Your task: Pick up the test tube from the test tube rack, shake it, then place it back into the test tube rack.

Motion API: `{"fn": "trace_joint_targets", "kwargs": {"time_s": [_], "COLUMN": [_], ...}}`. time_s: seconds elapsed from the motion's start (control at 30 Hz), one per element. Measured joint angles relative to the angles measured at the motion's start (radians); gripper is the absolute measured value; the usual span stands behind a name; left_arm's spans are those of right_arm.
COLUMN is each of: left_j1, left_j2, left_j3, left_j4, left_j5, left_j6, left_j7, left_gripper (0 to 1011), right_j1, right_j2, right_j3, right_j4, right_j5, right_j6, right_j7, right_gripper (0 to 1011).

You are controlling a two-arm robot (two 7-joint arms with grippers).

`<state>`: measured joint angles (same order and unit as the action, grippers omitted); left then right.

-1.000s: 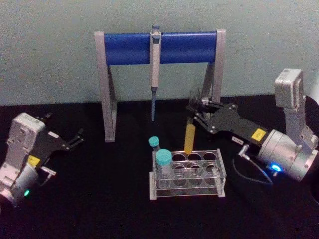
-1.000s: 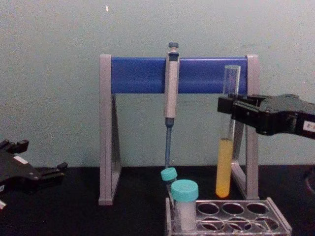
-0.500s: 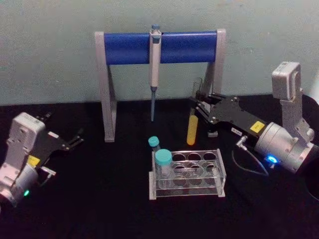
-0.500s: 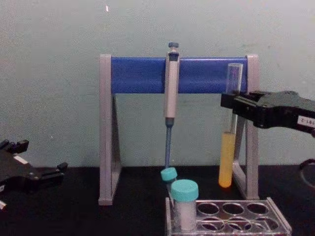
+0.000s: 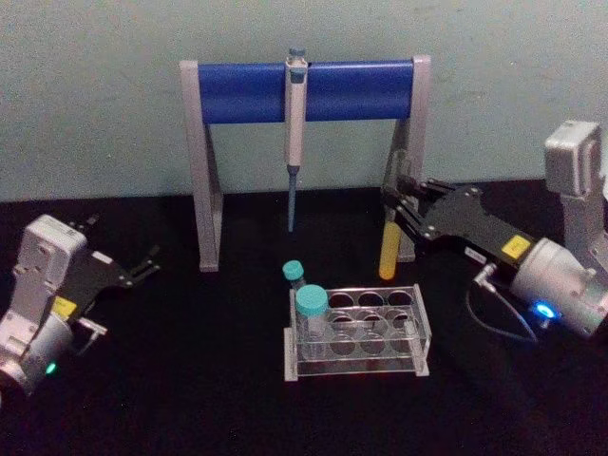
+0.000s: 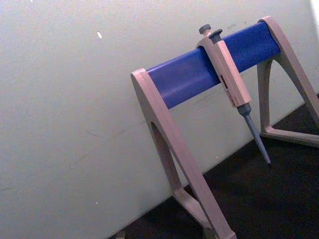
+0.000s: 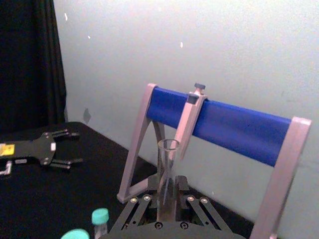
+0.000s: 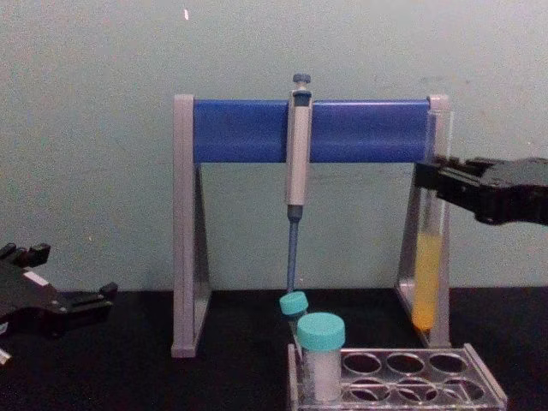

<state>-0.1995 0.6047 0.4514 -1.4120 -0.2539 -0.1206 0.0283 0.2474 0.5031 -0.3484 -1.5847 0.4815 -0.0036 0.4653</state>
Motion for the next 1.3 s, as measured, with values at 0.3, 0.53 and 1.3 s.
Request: {"fn": "trace_joint_targets", "kwargs": {"time_s": [0.3, 0.53, 1.3], "left_j1": [0.000, 0.000, 0.000], "left_j2": [0.000, 0.000, 0.000], "left_j3": [0.000, 0.000, 0.000], "left_j4": [0.000, 0.000, 0.000], "left_j5": [0.000, 0.000, 0.000], "left_j6": [0.000, 0.000, 0.000], "left_j7": [0.000, 0.000, 0.000], "left_gripper": [1001, 1002, 1002], "right_j1": [-0.077, -0.034, -0.044], "right_j2": [0.041, 0.008, 0.031], "right_j3": [0.009, -0.034, 0.010], "right_j4": [-0.087, -0.052, -0.055], "right_j5": [0.046, 0.058, 0.029], "right_j6": [0.021, 0.012, 0.014], "right_j7": [0.036, 0.065, -0.002], "right_gripper": [238, 238, 238]}}
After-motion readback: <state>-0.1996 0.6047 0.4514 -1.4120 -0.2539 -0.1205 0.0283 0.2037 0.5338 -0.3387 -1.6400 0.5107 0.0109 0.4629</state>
